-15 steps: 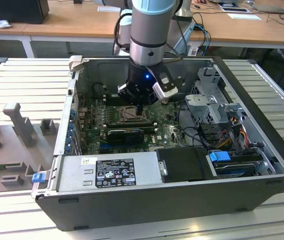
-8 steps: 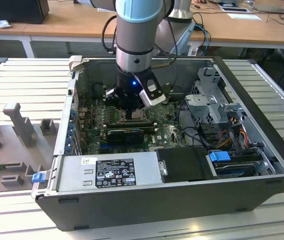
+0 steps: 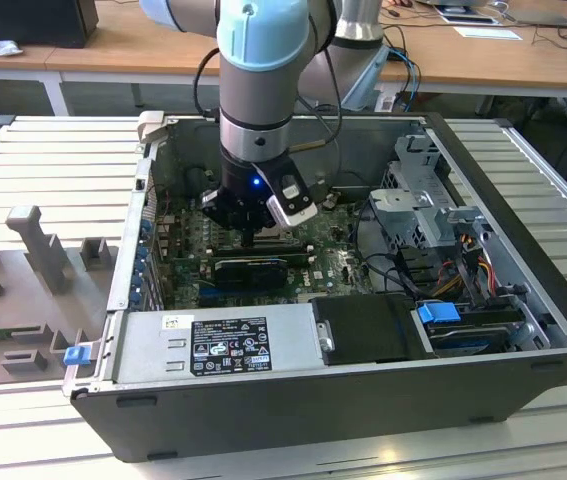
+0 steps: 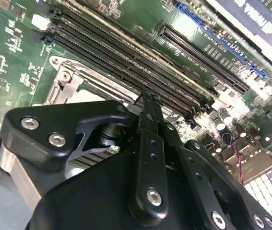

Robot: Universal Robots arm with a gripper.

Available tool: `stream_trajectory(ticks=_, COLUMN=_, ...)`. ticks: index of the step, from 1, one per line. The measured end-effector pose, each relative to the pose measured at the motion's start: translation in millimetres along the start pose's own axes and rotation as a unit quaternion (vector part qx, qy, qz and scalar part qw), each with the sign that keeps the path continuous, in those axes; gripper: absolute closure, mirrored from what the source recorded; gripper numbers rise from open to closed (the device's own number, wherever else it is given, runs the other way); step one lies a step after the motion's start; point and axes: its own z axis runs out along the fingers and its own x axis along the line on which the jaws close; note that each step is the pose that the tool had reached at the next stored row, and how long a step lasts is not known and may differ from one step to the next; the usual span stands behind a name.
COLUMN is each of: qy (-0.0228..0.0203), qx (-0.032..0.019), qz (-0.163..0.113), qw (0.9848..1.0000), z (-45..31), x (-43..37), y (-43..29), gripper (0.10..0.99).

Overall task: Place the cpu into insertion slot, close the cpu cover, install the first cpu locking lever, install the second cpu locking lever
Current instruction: 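Install the second cpu locking lever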

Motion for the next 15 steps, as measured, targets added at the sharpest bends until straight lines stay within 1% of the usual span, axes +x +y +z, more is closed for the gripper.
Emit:
stream_trajectory(ticks=2, qy=-0.0006, qx=-0.0143, qz=-0.003, qw=0.9999, z=1.1, x=2.2, y=-1.9, gripper=0.98)
stream_trajectory(ticks=3, qy=-0.0007, qx=-0.0189, qz=-0.003, qw=0.9998, z=1.4, x=2.9, y=-2.6, gripper=0.98)
stream_trajectory(ticks=4, qy=-0.001, qx=-0.0276, qz=-0.005, qw=0.9996, z=2.2, x=4.7, y=-4.4, gripper=0.98)
stream_trajectory(ticks=5, qy=-0.0011, qx=-0.0328, qz=-0.007, qw=0.9994, z=3.4, x=6.8, y=-5.7, gripper=0.98)
stream_trajectory(ticks=6, qy=-0.0012, qx=-0.0369, qz=-0.008, qw=0.9993, z=4.0, x=8.1, y=-6.5, gripper=0.98)
stream_trajectory(ticks=7, qy=-0.0014, qx=-0.0396, qz=-0.008, qw=0.9992, z=4.6, x=8.8, y=-7.4, gripper=0.98)
stream_trajectory(ticks=10, qy=-0.0046, qx=-0.0526, qz=-0.01, qw=0.9986, z=8.7, x=9.6, y=-10.0, gripper=0.98)
stream_trajectory(ticks=11, qy=-0.0056, qx=-0.0571, qz=-0.011, qw=0.9983, z=11.9, x=9.9, y=-10.8, gripper=0.98)
stream_trajectory(ticks=14, qy=-0.0072, qx=-0.0688, qz=-0.014, qw=0.9975, z=16.7, x=13.5, y=-11.9, gripper=0.98)
stream_trajectory(ticks=15, qy=-0.0071, qx=-0.07, qz=-0.014, qw=0.9974, z=17.0, x=13.6, y=-11.9, gripper=0.98)
